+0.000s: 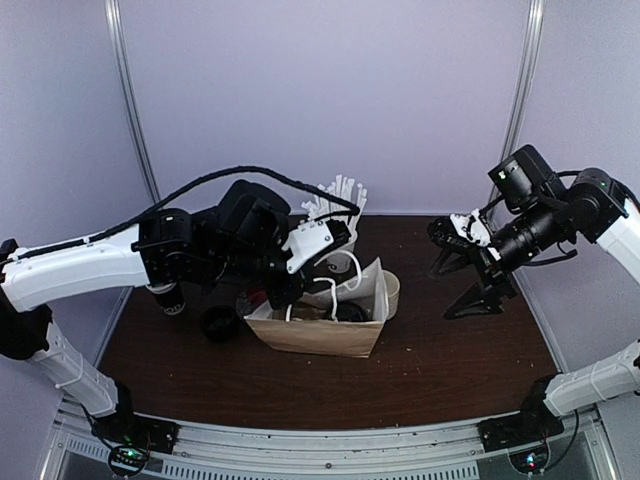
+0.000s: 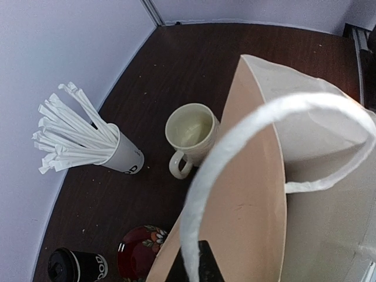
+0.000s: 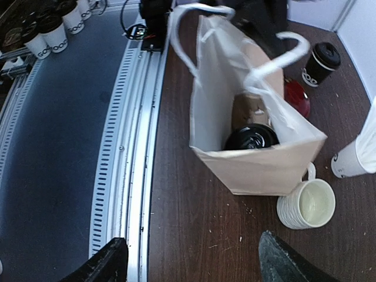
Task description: Pack the takeout coffee
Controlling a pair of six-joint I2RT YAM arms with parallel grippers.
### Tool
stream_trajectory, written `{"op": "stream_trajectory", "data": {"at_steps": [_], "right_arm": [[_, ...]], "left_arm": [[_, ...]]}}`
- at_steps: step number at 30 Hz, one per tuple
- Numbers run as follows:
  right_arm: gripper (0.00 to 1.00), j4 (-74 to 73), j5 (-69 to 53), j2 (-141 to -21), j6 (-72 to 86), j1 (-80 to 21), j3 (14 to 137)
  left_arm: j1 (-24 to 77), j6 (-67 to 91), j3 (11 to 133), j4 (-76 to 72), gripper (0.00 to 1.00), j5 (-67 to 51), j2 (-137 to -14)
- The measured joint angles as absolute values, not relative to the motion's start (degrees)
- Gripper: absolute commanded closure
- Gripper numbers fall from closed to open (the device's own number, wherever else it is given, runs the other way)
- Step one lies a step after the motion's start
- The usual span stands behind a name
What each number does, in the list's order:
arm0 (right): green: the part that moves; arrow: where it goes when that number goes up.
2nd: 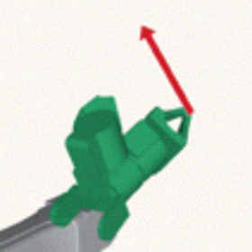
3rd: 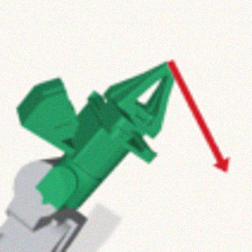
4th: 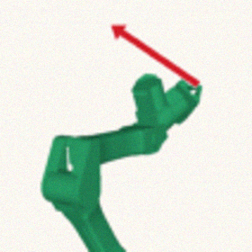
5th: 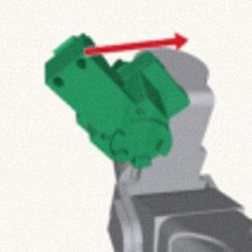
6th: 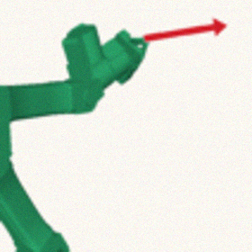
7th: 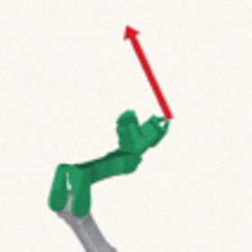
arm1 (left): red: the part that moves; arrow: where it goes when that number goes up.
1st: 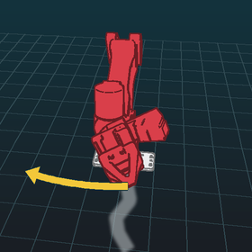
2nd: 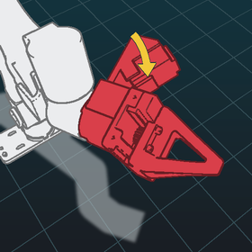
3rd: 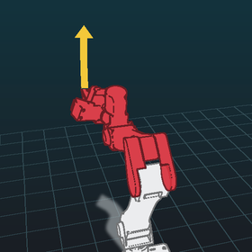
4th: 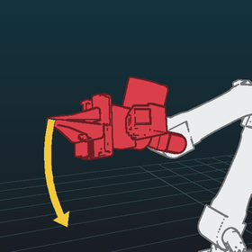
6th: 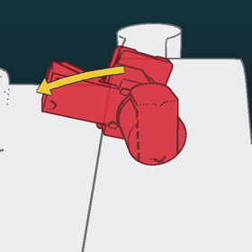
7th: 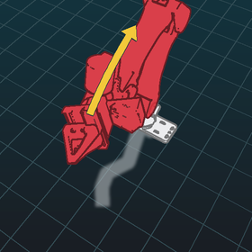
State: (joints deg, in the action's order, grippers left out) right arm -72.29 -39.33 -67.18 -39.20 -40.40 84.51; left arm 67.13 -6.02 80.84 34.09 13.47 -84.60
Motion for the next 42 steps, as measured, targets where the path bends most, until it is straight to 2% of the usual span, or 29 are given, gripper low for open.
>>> {"op": "stream_trajectory", "data": {"at_steps": [9,22,26,27,28,29,31,32,42], "right_arm": [[0.21,-74.76,-37.41,-74.13,-40.27,-51.66,89.1],[0.26,-68.66,-26.26,-84.9,-33.21,-58.59,99.85],[0.31,-67.51,-23.66,-89.3,-30.02,-60.58,104.33],[0.33,-67.29,-23.05,-90.35,-29.21,-60.86,105.47],[0.42,-66.94,-22.52,-91.24,-28.38,-61.01,106.45],[0.55,-66.54,-21.96,-91.92,-27.86,-61.01,107.15],[0.95,-65.93,-21.12,-92.99,-26.52,-61.01,108.51],[1.0,-65.73,-20.88,-93.25,-26.04,-61.01,109.06],[1.0,-66.57,-23.22,-92.82,-24.14,-61.01,111.7]], "left_arm": [[58.28,-3.01,86.89,31.42,1.0,5.89,-89.73],[55.44,-0.95,91.29,33.19,1.0,1.02,-92.99],[55.42,-0.05,91.29,33.52,1.0,0.82,-92.95],[55.42,0.12,91.29,33.56,1.0,0.8,-92.9],[55.42,0.34,91.29,33.63,1.0,0.78,-92.86],[55.42,0.47,91.29,33.71,1.0,0.78,-92.82],[55.37,0.73,91.29,34.06,1.0,0.75,-92.66],[55.33,0.84,91.29,34.28,1.0,0.75,-92.53],[55.07,2.15,92.2,37.91,1.0,-2.28,-91.7]]}}
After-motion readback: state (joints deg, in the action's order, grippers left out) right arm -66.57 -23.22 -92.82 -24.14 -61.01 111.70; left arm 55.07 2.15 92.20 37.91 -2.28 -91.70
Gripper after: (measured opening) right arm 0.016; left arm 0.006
